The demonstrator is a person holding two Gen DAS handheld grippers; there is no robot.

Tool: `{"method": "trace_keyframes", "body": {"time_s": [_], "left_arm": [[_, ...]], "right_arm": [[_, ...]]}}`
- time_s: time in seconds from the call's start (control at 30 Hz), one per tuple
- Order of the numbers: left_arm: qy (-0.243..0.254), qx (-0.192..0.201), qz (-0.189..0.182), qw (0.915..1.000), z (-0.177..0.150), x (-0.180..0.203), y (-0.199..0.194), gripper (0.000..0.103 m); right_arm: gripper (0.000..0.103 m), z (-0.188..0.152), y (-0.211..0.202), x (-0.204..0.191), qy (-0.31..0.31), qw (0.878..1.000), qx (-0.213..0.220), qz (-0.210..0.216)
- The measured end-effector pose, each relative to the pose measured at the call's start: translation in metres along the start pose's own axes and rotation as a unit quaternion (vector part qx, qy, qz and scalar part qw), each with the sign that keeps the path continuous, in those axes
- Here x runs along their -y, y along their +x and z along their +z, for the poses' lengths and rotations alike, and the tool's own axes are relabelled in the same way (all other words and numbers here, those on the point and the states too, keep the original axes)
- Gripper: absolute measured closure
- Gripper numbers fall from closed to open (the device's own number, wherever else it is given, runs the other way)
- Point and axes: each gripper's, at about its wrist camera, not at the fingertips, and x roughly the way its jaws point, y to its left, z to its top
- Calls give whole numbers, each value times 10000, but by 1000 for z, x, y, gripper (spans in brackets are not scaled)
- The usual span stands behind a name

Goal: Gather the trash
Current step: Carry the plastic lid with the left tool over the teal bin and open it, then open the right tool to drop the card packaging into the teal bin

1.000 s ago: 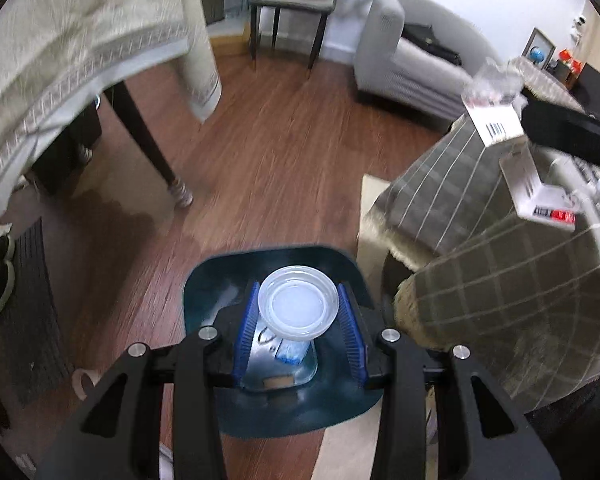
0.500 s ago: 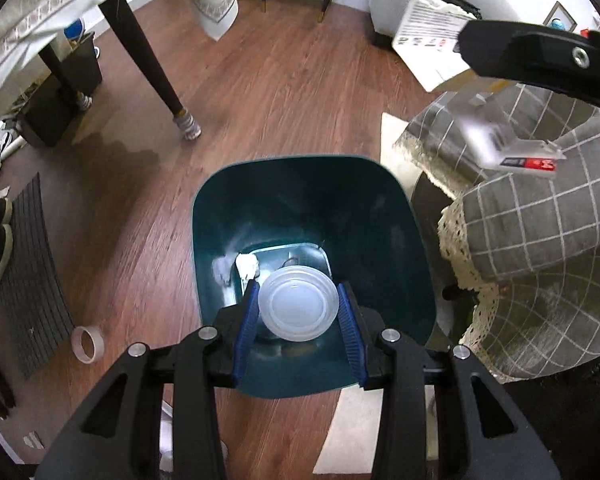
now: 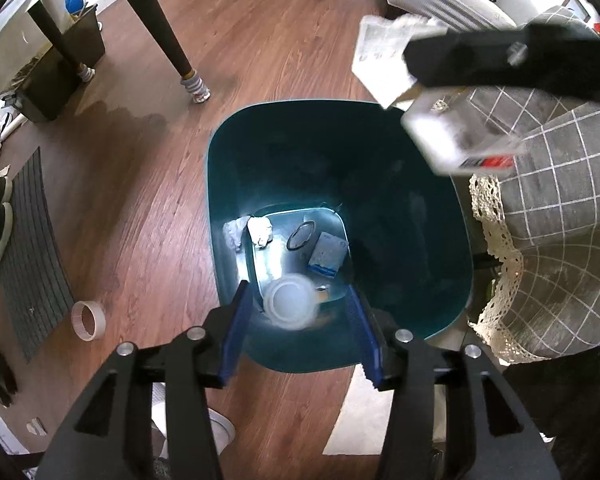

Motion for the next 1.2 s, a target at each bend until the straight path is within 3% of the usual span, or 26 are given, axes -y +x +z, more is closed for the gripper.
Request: {"method": "trace_keyframes", "body": {"time_s": [0.33,0.73,1.07,1.2], "left_arm": [[-164,478,-60,9987,6,-9,-28,54],[-175,1284,-161,9914,22,-3,-85,70],[-70,1757,-239,9841,37,12,-119,72],[-74,2021,-306,9789,42,17,-137,72]], "right_arm": [[26,-2,33,-7,-33,9992,-408,-8],[26,-16,55,-8,-153,9962,-836,-205],[17,-23,37,2,-101,9964,-762,-356],[17,-20,15,3,-67,9981,-522,-317]]}}
